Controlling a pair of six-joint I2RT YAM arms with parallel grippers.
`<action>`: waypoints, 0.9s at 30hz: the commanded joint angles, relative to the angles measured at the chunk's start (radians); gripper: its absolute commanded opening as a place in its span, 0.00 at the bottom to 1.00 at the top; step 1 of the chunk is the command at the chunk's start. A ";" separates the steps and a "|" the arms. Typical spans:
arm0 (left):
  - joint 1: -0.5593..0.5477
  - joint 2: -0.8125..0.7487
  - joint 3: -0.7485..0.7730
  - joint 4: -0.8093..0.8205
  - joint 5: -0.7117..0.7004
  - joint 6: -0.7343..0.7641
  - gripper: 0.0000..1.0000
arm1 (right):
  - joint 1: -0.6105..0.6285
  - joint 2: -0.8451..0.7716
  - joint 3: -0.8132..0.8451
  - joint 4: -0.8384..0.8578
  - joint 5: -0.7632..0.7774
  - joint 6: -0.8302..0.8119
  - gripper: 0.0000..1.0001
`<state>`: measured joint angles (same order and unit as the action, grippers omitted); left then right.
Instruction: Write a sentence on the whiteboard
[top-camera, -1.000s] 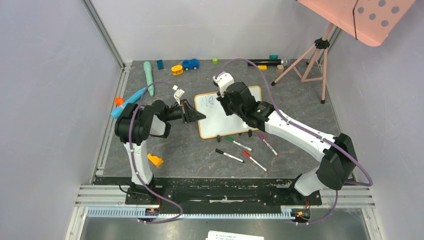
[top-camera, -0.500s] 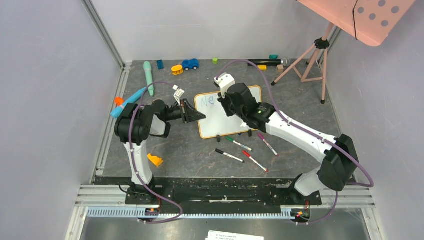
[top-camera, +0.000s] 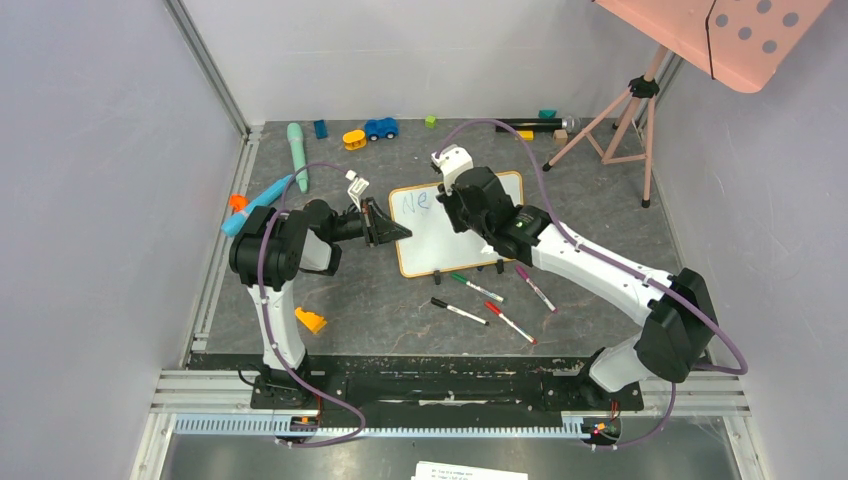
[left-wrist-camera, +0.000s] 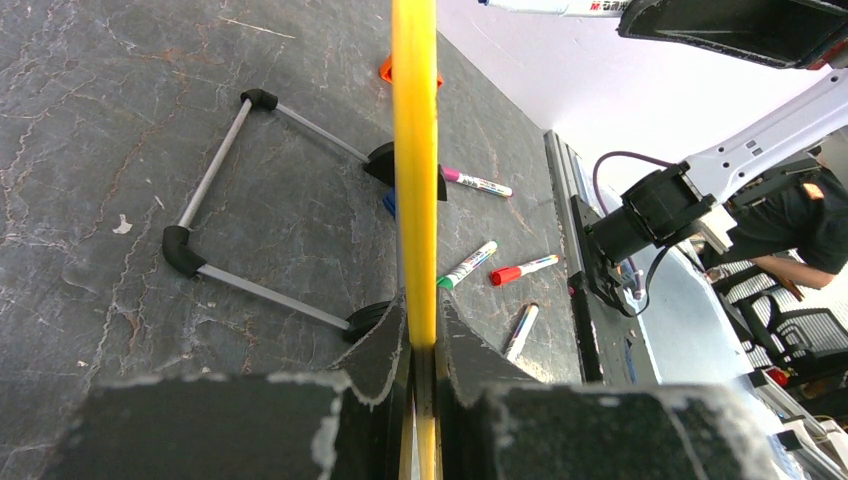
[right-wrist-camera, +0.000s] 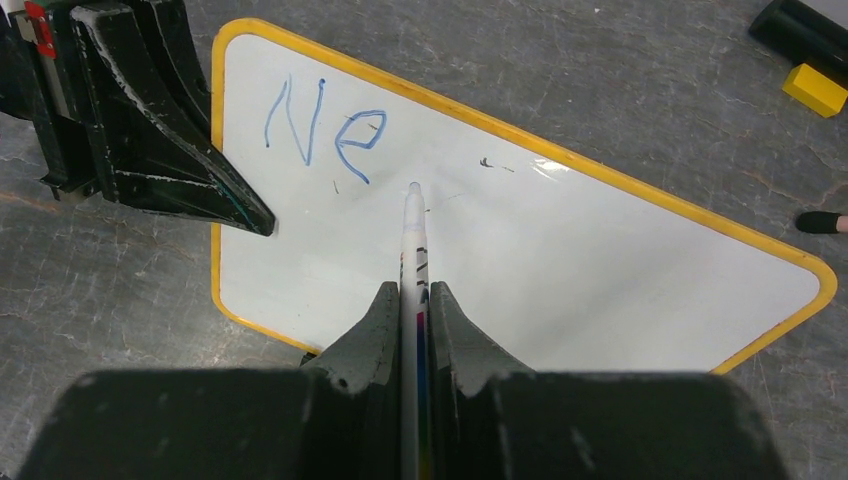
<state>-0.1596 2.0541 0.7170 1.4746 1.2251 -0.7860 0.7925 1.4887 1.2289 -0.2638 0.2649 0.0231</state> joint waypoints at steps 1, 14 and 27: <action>-0.013 -0.011 0.023 0.083 0.030 0.049 0.02 | -0.006 -0.006 0.010 0.026 0.026 0.020 0.00; -0.012 -0.011 0.025 0.082 0.031 0.048 0.02 | -0.009 0.064 0.076 0.029 0.000 0.016 0.00; -0.012 -0.012 0.022 0.082 0.031 0.053 0.02 | -0.010 0.094 0.113 0.034 -0.007 0.005 0.00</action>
<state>-0.1596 2.0541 0.7208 1.4746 1.2320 -0.7860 0.7876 1.5707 1.2922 -0.2619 0.2623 0.0330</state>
